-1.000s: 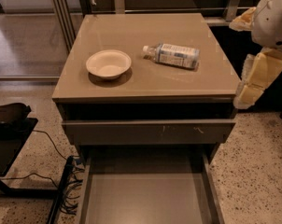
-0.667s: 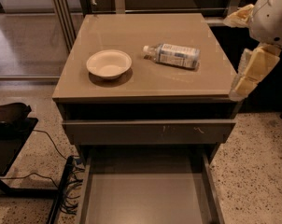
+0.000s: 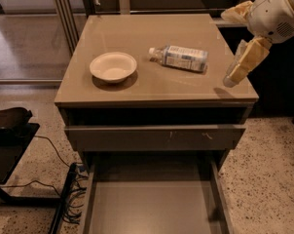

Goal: Place blue plastic bottle into middle drawer

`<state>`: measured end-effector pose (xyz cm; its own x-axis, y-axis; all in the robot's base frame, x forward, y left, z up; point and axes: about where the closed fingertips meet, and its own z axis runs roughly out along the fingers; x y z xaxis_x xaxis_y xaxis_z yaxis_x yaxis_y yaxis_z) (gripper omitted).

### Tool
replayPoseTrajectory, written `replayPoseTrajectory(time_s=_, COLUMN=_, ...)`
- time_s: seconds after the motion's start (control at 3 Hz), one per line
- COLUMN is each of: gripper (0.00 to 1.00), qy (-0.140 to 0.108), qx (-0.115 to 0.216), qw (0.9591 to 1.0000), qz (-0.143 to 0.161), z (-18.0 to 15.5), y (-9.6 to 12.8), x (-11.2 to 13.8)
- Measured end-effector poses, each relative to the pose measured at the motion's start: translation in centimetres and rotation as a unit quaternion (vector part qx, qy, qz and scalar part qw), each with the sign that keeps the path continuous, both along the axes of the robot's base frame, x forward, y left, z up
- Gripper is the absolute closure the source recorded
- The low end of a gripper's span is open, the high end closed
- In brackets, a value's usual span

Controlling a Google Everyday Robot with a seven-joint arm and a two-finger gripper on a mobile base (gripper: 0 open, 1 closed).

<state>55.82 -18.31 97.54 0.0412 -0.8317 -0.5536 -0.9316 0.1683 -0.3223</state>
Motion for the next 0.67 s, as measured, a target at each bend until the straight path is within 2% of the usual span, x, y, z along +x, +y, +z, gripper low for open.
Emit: replayPoseTrajectory(time_s=0.67, gripper=0.00, qy=-0.007, qx=0.004, qw=1.0000, qz=0.002, z=0.19, y=0.16, x=0.93)
